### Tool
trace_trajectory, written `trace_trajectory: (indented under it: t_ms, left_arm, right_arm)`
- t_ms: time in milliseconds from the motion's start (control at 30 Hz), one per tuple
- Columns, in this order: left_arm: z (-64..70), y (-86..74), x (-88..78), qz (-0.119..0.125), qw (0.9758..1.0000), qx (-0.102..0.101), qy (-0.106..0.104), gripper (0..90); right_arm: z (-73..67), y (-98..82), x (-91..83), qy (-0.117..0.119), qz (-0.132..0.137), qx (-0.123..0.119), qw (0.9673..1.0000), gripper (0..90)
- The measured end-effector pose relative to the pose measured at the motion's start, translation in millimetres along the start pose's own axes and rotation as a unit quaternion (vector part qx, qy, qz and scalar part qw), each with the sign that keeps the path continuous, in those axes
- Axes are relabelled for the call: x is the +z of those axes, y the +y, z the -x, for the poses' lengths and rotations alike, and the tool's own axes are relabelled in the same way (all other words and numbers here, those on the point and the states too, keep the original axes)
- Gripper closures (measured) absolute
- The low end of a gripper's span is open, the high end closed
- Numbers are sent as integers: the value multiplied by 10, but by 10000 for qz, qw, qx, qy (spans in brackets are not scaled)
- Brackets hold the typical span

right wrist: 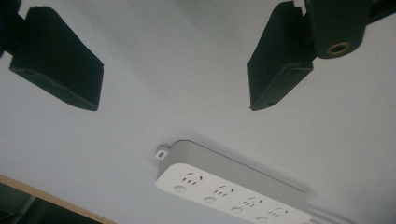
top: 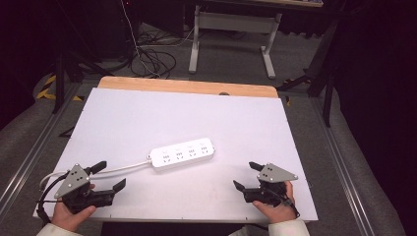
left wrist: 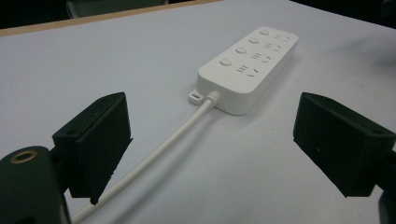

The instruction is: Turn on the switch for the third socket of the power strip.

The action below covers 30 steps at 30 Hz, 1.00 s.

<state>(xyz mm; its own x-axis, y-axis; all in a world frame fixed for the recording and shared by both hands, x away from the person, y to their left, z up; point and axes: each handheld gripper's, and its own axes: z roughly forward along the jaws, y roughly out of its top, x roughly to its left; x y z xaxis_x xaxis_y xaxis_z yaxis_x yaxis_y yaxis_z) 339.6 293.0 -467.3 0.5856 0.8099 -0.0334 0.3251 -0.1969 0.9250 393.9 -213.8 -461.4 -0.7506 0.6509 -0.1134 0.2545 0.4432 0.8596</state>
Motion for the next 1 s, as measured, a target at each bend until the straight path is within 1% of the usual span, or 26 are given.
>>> trace_trajectory:
  t_ms: [133,233,333,400,533,633,833,867,900,933,967,1000]
  left_arm:
    - [14,-1,1,-48,9999,86,43,120]
    - [13,2,4,-177,9996,138,164,123]
    - [3,5,0,-186,9996,153,163,123]
    - [16,6,2,-146,9997,136,161,123]
    - [29,14,-7,-150,9994,255,182,122]
    - [31,15,-9,-187,9994,205,184,119]
    - [28,18,-26,-180,9995,172,170,119]
    - [28,18,-26,-180,9995,172,170,119]
    - [27,20,-33,-191,9994,241,176,119]
    - [33,19,-32,-186,9994,220,168,119]
    - [33,21,-31,-174,9994,253,180,119]
    - [35,22,-30,-172,9994,253,183,119]
  right_arm:
    - [0,0,7,8,-8,-14,10000,191]
    - [-2,3,-2,20,24,8,10000,191]
    - [-2,2,-1,20,22,0,10000,191]
    - [-7,4,-1,16,21,-16,10000,191]
    - [-8,8,-1,7,3,-7,10000,200]
    - [-8,5,1,83,3,26,10000,212]
    - [-11,14,-7,70,45,17,10000,212]
    - [-10,17,-9,54,42,4,10000,212]
    - [-11,22,-11,40,40,-3,10000,213]
    - [-11,26,-13,32,39,-9,10000,217]
    - [-13,31,-16,46,44,-27,10000,236]
    - [-19,37,-21,94,43,-59,9999,283]
